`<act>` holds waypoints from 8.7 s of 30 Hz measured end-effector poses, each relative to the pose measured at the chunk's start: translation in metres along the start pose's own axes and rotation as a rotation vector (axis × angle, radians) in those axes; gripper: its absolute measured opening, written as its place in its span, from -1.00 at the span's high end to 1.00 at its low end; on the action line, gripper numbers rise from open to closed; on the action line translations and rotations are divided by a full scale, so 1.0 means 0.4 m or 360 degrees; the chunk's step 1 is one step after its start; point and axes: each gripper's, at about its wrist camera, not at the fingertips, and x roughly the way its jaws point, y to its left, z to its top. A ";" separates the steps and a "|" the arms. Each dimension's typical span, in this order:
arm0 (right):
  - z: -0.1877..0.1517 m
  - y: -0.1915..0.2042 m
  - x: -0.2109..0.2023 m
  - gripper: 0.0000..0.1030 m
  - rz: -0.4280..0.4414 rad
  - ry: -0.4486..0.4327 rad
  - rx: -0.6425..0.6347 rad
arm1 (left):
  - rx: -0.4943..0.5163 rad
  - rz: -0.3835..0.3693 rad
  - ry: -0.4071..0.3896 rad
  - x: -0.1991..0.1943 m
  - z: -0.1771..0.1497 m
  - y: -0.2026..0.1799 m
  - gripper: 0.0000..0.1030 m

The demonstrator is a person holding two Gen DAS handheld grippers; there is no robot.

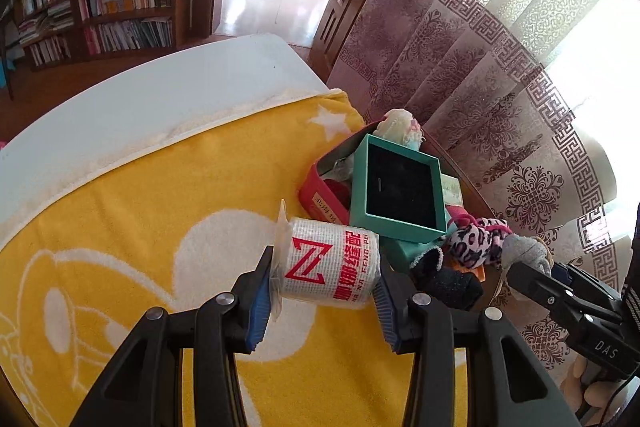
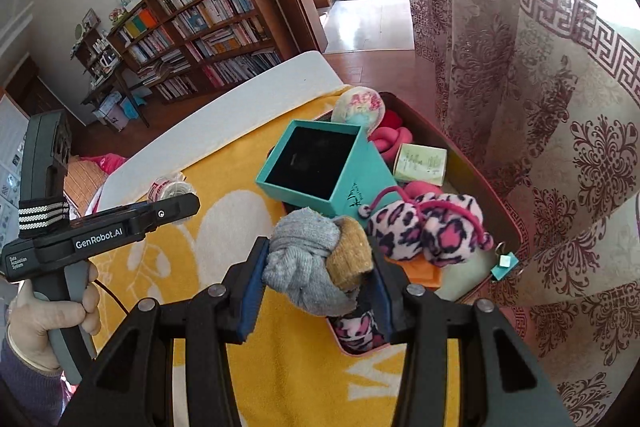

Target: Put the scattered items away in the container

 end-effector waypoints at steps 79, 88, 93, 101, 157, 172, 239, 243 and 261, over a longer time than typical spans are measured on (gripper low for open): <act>-0.147 -0.139 -0.090 -0.54 -0.0249 0.0081 -0.0021 | 0.0187 0.0264 -0.0090 -0.053 -0.067 -0.334 -0.99; -0.178 -0.127 -0.071 -0.54 -0.0212 0.0143 -0.0091 | 0.0169 0.0382 -0.0089 -0.053 -0.080 -0.312 -0.99; -0.190 -0.092 -0.055 -0.54 -0.0167 0.0176 -0.0157 | 0.0068 0.0438 -0.0099 -0.067 -0.090 -0.264 -0.99; -0.232 -0.008 -0.025 -0.54 -0.0087 0.0256 -0.0272 | 0.0005 0.0505 -0.0095 -0.093 -0.115 -0.197 -0.99; -0.447 0.308 0.265 -1.00 -0.0090 0.0076 -0.0813 | -0.0719 0.0957 -0.0360 -0.091 -0.631 0.427 -1.00; -0.446 0.307 0.267 -1.00 -0.0090 0.0076 -0.0814 | -0.0720 0.0957 -0.0358 -0.092 -0.628 0.426 -1.00; -0.438 0.302 0.256 -1.00 -0.0088 0.0077 -0.0815 | -0.0721 0.0955 -0.0359 -0.088 -0.626 0.439 -1.00; -0.440 0.303 0.258 -1.00 -0.0088 0.0077 -0.0815 | -0.0721 0.0955 -0.0360 -0.088 -0.626 0.441 -1.00; -0.443 0.302 0.263 -1.00 -0.0087 0.0078 -0.0816 | -0.0721 0.0955 -0.0360 -0.087 -0.622 0.447 -1.00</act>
